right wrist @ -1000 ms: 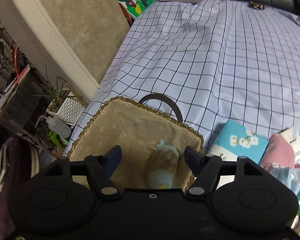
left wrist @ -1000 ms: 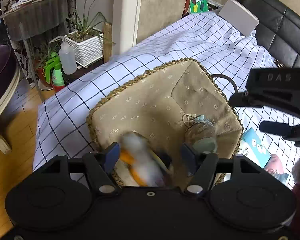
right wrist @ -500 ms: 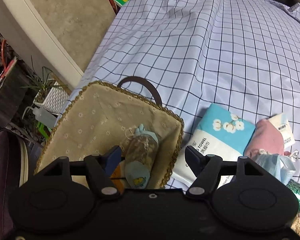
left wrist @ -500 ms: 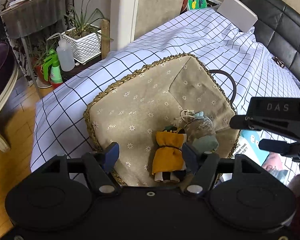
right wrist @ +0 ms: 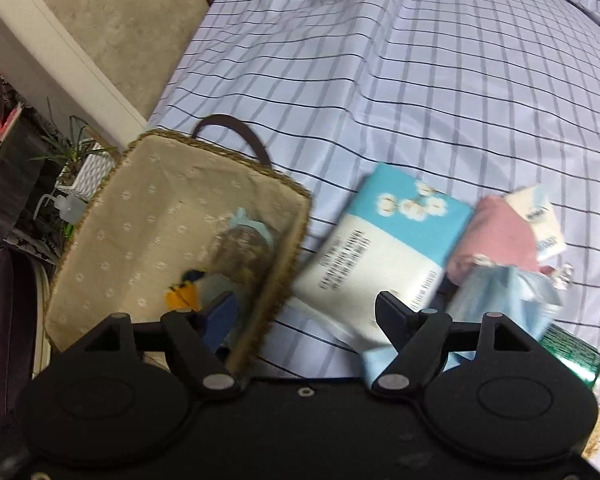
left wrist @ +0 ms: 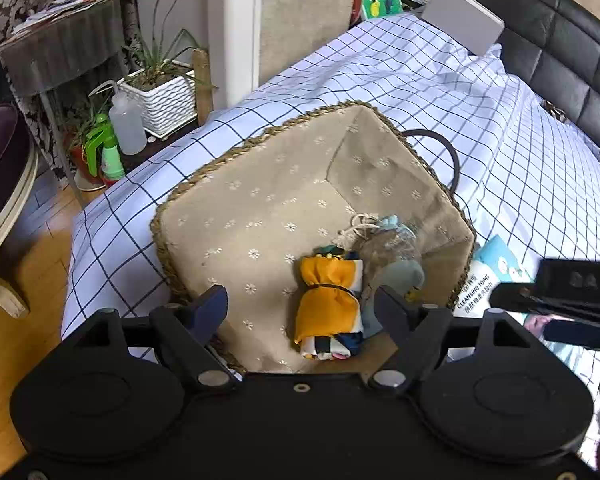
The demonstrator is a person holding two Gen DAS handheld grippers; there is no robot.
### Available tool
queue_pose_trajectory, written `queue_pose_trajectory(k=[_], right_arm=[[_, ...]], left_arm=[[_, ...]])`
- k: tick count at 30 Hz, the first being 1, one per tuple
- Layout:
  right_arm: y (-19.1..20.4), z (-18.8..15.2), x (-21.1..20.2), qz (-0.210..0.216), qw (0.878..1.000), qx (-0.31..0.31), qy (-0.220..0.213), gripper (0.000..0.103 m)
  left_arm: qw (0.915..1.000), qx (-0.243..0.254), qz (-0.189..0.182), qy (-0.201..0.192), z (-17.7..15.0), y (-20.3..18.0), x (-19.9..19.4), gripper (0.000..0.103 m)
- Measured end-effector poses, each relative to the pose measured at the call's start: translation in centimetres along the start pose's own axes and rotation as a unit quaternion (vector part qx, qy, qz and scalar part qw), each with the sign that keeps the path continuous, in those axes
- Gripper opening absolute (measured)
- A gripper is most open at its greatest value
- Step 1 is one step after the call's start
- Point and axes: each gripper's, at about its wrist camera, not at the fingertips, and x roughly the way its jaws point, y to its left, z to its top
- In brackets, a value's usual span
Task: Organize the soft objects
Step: 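Move the right tool to the white tape roll and grasp it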
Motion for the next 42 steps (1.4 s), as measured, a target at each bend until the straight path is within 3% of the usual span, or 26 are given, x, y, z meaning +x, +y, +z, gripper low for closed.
queue_pose_trajectory(k=[15, 30, 37, 42], right_arm=[[-12.9, -3.9, -4.1, -0.076, 0.995, 0.060, -0.015, 0.080], [-26.0, -7.7, -5.0, -0.172, 0.970, 0.173, -0.011, 0.080], [-29.8, -9.1, -4.0, -0.192, 0.962, 0.195, 0.012, 0.081], [-31.8, -8.4, -2.7, -0.178, 0.958, 0.225, 0.023, 0.084]], left_arm=[[0.9950, 0.097, -0.021, 0.012, -3.1, -6.1, -0.6, 0.077], [0.9763, 0.194, -0.080, 0.052, -7.2, -12.9, -1.3, 0.077], [0.9671, 0.223, -0.096, 0.074, -8.3, -14.9, -1.3, 0.078], [0.9668, 0.218, -0.095, 0.093, -8.3, -14.9, -0.5, 0.078]])
